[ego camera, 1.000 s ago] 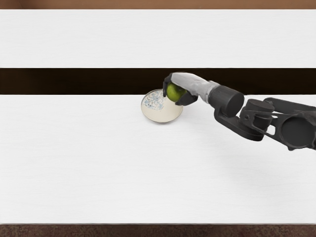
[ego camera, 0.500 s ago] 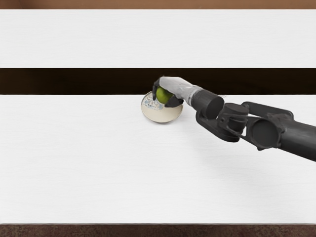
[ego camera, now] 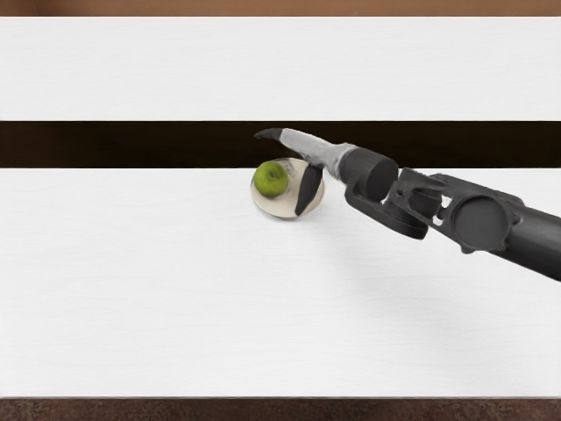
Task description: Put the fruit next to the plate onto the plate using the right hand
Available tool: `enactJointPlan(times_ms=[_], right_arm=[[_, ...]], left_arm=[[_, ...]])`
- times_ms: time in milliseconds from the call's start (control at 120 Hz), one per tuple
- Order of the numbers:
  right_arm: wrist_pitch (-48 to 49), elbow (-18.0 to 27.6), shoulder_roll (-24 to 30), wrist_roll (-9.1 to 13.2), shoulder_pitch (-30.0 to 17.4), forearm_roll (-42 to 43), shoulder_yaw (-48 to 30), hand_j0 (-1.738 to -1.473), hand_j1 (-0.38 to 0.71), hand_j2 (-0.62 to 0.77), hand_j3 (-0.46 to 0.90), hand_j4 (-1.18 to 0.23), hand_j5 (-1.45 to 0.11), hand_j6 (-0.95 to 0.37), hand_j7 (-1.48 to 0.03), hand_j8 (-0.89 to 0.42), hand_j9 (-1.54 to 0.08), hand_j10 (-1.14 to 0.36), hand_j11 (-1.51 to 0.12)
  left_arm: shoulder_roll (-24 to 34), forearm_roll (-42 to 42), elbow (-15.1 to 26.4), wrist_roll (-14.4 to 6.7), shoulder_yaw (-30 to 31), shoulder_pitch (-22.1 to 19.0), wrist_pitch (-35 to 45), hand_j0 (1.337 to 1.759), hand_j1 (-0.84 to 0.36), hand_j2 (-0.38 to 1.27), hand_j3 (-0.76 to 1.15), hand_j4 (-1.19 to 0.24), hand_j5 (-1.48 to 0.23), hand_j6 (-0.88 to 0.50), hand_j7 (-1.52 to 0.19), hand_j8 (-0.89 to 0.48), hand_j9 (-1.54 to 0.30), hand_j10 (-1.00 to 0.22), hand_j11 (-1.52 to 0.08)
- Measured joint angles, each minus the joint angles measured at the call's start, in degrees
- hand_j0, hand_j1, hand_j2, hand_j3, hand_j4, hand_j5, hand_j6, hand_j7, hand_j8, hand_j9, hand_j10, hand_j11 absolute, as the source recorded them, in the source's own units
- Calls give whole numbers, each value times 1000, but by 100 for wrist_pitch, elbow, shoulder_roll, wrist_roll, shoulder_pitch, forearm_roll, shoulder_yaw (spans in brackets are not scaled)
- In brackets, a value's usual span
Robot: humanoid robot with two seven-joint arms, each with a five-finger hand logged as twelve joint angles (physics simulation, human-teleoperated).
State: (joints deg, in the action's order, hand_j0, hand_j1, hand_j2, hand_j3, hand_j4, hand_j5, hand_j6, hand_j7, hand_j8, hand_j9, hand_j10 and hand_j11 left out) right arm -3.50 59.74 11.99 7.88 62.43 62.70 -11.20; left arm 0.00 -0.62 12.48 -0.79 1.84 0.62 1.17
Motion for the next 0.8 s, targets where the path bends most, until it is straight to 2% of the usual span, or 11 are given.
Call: enactJointPlan(times_ms=[150,292,375,625,800], right_arm=[[1063,95,542,81,202,-963,-373,-1657,-285,0,0,-68,-88,-33,-91,-28,-90,-47,-93],[2778,305,1590,105,299,-1988,-891,-1657,-308,-1,0,-43,-55,-26,-56,-23,-55,-32,-57],[3369,399,2309,108,294,-2525,-1086,-1658,-316,-1,0,-34,-43,-23,-44,-21,-44,-27,-45],[3807,480,3685,85,6,-3630,-1294,-1658,-326,-2,0,-23,-28,-20,-28,-19,-28,-20,-28],[3843,487,4048,83,-253,-3896,-1304,-1658,-329,-2,0,-20,-24,-20,-24,-19,-24,-19,-24]], left_arm=[[0,0,0,0,0,0,0,1658,349,0,0,0,0,0,0,0,0,0,0],[0,0,0,0,0,0,0,1658,349,0,0,0,0,0,0,0,0,0,0],[0,0,0,0,0,0,0,1658,349,0,0,0,0,0,0,0,0,0,0],[0,0,0,0,0,0,0,1658,349,0,0,0,0,0,0,0,0,0,0],[0,-1,0,0,-2,0,3,1658,349,0,0,0,0,0,0,0,0,0,0]])
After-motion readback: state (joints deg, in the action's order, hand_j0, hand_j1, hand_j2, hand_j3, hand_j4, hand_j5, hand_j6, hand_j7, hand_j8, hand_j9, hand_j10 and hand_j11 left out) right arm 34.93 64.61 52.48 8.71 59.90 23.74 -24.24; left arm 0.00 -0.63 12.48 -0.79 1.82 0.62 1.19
